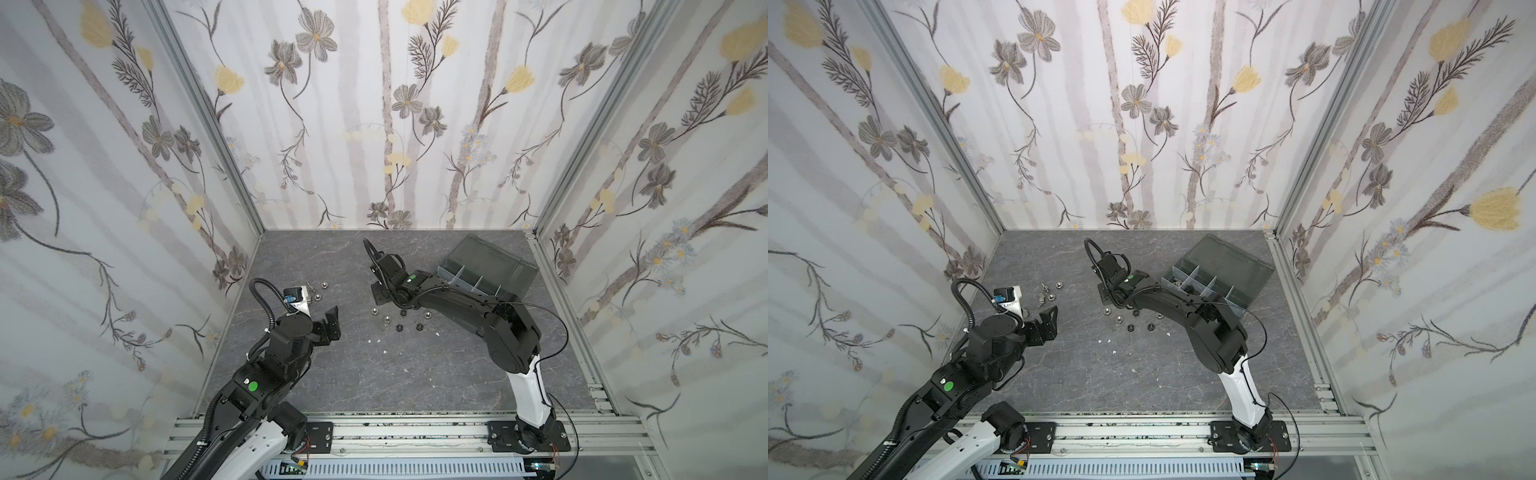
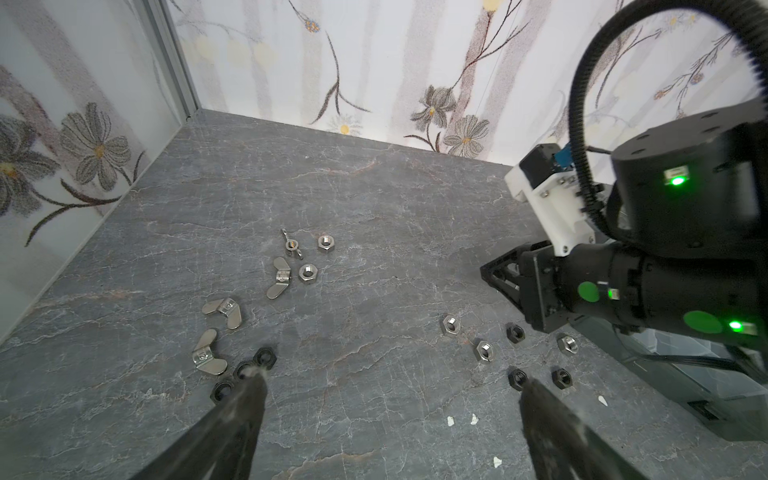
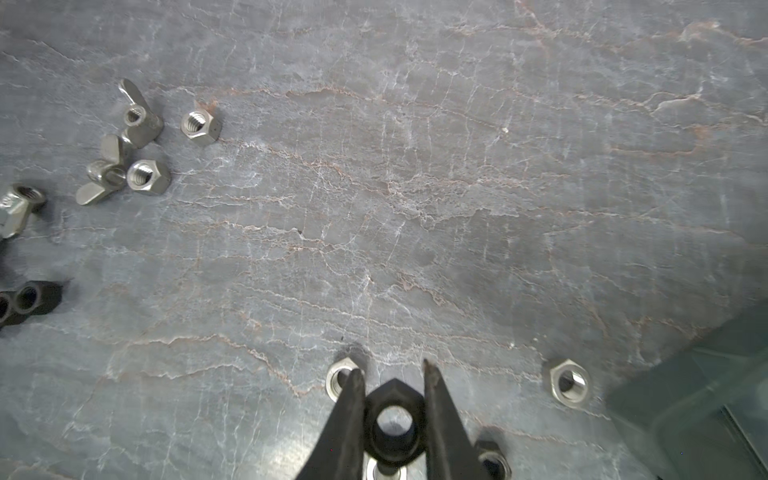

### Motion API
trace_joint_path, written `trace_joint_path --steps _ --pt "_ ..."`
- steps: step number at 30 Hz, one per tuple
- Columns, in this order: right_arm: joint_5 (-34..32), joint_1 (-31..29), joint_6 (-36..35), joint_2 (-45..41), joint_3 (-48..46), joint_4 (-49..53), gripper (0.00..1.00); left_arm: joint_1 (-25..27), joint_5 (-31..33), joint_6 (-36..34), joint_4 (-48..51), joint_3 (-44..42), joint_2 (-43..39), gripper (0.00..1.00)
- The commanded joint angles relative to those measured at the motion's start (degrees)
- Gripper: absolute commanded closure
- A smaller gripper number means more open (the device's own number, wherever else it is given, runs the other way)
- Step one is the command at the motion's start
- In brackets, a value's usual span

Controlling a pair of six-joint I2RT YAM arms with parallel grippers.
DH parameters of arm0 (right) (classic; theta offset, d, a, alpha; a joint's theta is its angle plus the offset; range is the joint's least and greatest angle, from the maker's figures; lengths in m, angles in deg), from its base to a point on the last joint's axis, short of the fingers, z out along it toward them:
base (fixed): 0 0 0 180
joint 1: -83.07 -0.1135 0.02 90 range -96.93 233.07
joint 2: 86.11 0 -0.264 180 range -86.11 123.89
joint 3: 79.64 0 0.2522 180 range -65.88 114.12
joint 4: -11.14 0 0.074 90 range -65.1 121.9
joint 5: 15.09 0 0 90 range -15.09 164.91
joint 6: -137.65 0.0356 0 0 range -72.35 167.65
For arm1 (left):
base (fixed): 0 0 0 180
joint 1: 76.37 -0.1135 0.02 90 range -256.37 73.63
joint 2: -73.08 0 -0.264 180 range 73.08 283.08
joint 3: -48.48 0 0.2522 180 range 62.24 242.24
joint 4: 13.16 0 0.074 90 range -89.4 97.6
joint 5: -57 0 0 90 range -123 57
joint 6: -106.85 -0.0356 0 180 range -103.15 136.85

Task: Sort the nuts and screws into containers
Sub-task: 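Carry the black hex nut with the right gripper over an organizer compartment, then open the right gripper to drop the nut into the compartment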

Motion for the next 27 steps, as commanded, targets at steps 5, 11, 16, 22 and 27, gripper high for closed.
trace_joint_path --steps 5,11,16,22,27 --pt "1.2 3.7 0.3 -10.0 -11.3 -5.7 0.85 -0.7 -0.5 0.0 -2.5 -0.5 0.8 0.05" --pt "2.6 7.4 0.6 -18.1 -21.7 -8.6 0.85 -1.7 -0.7 -0.3 -3.6 -1.2 0.8 0.0" --pt "4.1 10.7 0.8 -22.8 -28.4 -10.3 0.85 -3.8 -2.6 -1.2 -4.8 -1.8 2.0 0.0" --pt "4.8 13.4 0.5 -24.6 -32.5 -11.8 0.85 -5.3 -6.0 -2.2 -5.9 -2.4 2.8 0.0" --pt "5.3 15.7 0.1 -24.1 -34.2 -12.9 0.84 -5.4 -6.7 -2.2 -6.2 -2.5 3.3 0.0"
